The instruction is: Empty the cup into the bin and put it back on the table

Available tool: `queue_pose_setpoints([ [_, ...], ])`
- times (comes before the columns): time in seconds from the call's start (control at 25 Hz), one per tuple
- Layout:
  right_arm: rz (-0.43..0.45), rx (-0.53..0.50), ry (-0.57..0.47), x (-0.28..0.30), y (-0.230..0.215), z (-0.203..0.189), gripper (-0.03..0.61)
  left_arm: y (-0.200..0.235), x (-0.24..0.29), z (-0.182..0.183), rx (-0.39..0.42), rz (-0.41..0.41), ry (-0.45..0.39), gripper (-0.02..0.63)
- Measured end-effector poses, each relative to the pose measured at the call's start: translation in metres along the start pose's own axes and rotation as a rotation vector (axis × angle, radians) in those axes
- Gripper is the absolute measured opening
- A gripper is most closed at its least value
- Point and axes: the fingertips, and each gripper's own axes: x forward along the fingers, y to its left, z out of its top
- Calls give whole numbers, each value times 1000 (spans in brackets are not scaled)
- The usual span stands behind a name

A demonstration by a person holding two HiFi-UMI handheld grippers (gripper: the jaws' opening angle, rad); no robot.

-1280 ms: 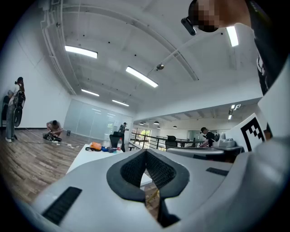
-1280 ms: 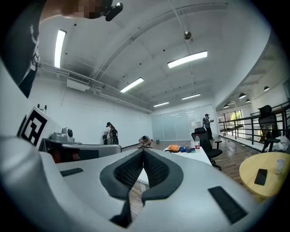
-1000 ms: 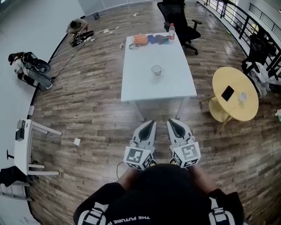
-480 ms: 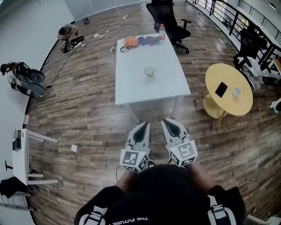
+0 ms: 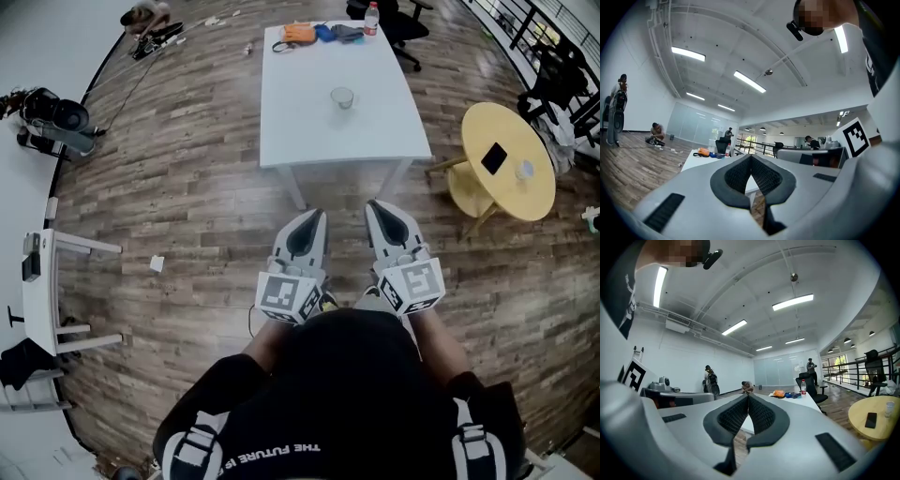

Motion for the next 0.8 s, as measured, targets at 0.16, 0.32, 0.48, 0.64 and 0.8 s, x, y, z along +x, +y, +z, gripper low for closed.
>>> queue_pose_setpoints([
  [0.16,-49,-5,16,12,-12,-4,17,29,-2,-5,-7,22,16,20],
  [0.32,-77,-18,9,25,-35,-6,17,38,17,-12,-4,21,28,20],
  [0.48,-79,-20,11,50,-59,-13,17,48,48,-18,6,13,35,20],
  [0.64,-88,-17,46,95,-103,-29,17,70,101,-25,24,23,54,20],
  [0.8,-71,-5,62,152,-161,-38,17,93,180,-27,36,12,78,20],
])
